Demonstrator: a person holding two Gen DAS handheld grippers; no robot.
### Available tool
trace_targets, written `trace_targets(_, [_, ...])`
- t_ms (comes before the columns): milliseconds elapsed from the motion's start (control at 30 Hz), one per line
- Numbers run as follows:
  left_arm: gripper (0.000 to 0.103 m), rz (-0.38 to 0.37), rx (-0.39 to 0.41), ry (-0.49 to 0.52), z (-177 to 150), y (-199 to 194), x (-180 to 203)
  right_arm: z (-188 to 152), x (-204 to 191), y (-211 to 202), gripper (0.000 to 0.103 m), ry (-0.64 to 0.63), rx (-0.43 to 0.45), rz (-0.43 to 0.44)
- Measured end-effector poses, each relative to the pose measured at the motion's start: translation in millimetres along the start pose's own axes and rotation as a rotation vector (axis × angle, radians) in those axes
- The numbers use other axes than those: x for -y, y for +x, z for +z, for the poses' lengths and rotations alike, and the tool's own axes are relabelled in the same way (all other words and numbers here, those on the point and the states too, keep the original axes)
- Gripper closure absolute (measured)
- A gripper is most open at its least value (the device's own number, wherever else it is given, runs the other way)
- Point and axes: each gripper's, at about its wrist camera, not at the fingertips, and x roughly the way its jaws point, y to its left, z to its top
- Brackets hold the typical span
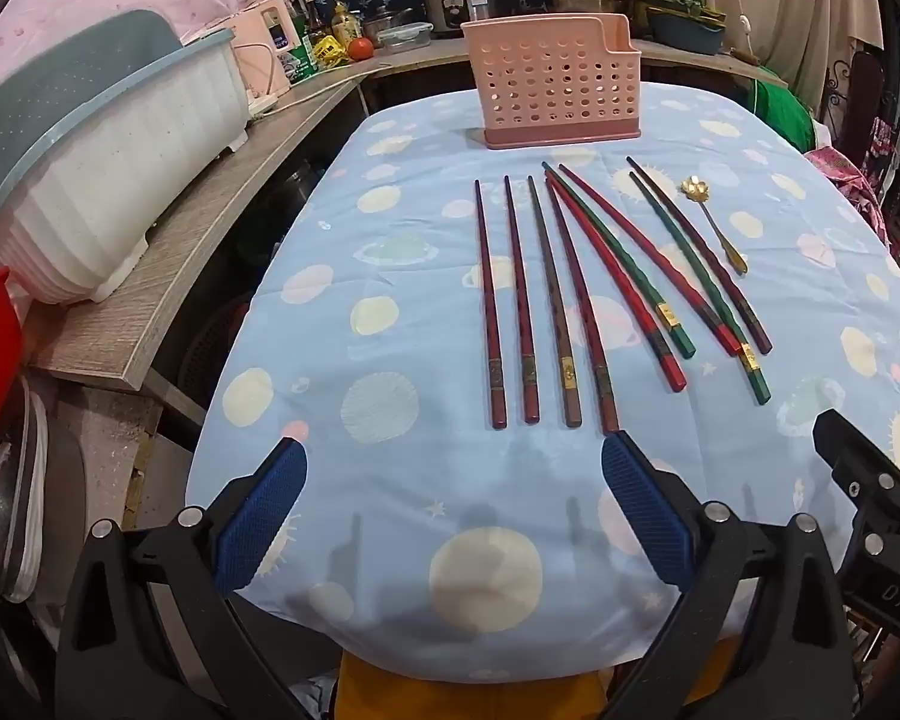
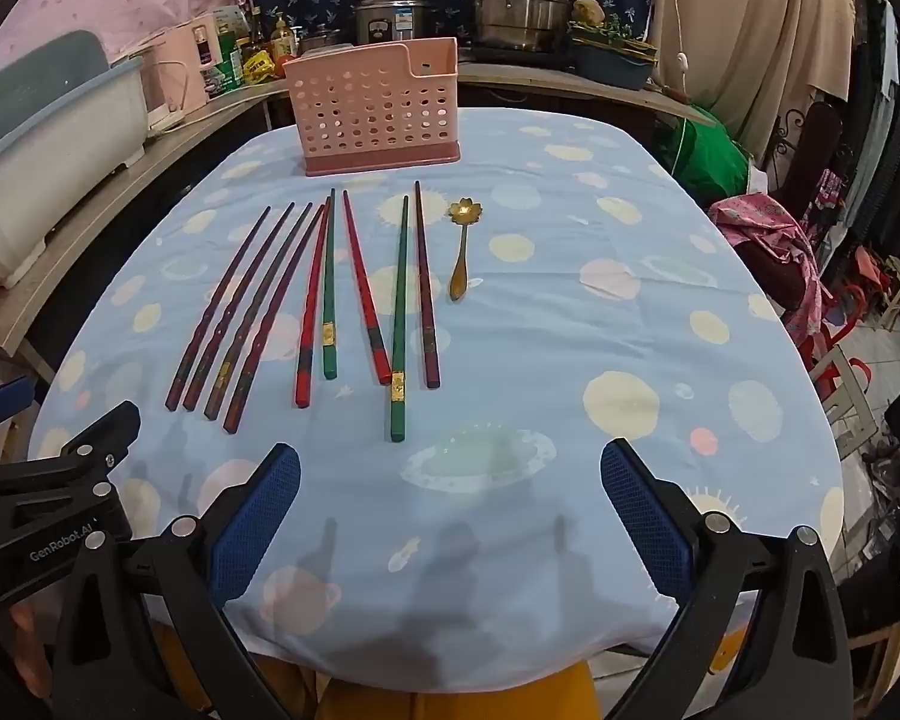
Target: Organize utensils
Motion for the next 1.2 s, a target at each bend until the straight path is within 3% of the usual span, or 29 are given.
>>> trace_targets(1200, [0.009, 0.006, -0.001, 0.001, -0.9, -1.4, 1.1, -3.3, -2.6, 3.8, 0.007, -0.005, -0.005, 0.016])
